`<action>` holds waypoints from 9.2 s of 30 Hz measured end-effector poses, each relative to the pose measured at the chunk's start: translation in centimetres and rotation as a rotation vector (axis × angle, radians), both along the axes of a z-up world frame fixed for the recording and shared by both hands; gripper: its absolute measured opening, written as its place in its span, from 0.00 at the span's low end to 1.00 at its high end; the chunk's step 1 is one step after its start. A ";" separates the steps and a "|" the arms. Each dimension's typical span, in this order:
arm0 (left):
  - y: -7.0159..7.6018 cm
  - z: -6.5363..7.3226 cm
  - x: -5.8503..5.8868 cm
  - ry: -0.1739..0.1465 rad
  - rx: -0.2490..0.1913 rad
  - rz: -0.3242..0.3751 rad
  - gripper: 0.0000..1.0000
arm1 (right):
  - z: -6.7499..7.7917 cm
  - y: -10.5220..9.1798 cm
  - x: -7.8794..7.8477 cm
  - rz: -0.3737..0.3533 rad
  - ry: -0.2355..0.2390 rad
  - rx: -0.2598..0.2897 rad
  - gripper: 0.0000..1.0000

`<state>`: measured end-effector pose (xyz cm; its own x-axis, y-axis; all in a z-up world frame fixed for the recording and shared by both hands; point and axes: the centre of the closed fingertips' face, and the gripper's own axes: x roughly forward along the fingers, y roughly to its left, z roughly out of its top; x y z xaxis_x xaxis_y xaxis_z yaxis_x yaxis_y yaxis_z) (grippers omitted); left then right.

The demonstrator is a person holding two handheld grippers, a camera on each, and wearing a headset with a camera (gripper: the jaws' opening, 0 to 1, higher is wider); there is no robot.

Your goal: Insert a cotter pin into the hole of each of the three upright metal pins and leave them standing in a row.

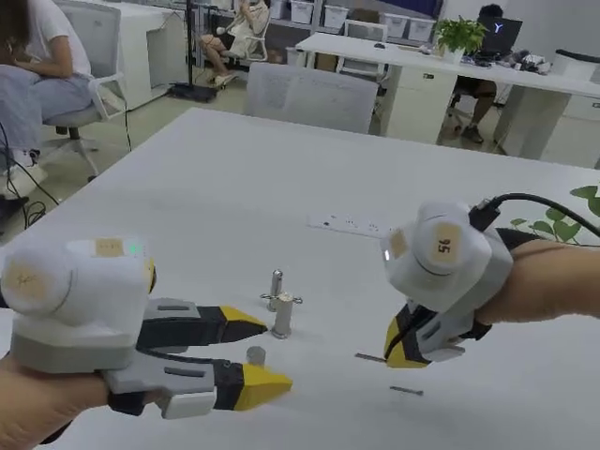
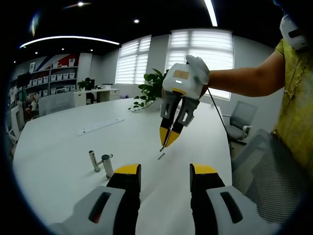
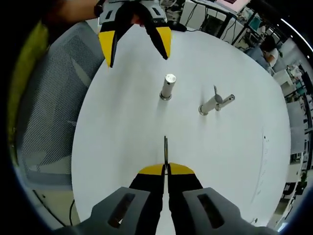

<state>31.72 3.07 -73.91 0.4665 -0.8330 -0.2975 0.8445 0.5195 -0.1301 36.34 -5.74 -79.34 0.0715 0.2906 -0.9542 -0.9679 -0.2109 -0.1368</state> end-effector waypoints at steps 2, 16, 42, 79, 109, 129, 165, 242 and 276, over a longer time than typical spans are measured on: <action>-0.5 0.0 0.0 0.006 0.003 -0.010 0.38 | 0.4 0.4 -0.6 0.012 0.004 0.005 0.02; -3.5 -0.3 -0.1 0.039 -0.013 -0.060 0.31 | 2.6 2.1 -3.1 0.073 -0.005 0.016 0.02; -4.8 -0.8 0.8 0.135 -0.060 -0.056 0.10 | 3.5 3.2 -3.8 0.121 -0.023 0.025 0.02; -4.7 -1.2 0.6 0.106 -0.042 -0.071 0.00 | 3.9 3.9 -4.2 0.137 -0.053 0.050 0.03; -5.2 -1.0 -0.8 0.041 0.005 -0.164 0.00 | 3.5 2.5 -5.6 0.083 0.139 0.048 0.10; -5.8 -0.1 -1.8 -0.074 0.070 -0.234 0.00 | 3.2 1.7 -6.7 0.022 0.302 0.016 0.08; -4.7 -0.1 0.1 -0.077 0.026 -0.127 0.00 | 3.7 2.7 -4.3 -0.081 0.112 0.068 0.02; 4.6 -4.0 3.0 -0.005 0.017 0.033 0.34 | 1.8 3.1 -2.9 -0.124 0.130 0.047 0.02; 2.4 -9.5 4.1 0.000 0.072 -0.104 0.15 | -3.0 6.0 -1.9 -0.213 0.194 0.009 0.02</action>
<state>35.85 5.47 -83.45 0.3790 -0.8531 -0.3587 0.8942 0.4373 -0.0953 34.42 0.28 -82.36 -0.0516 0.2971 -0.9534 -0.9985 0.0002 0.0541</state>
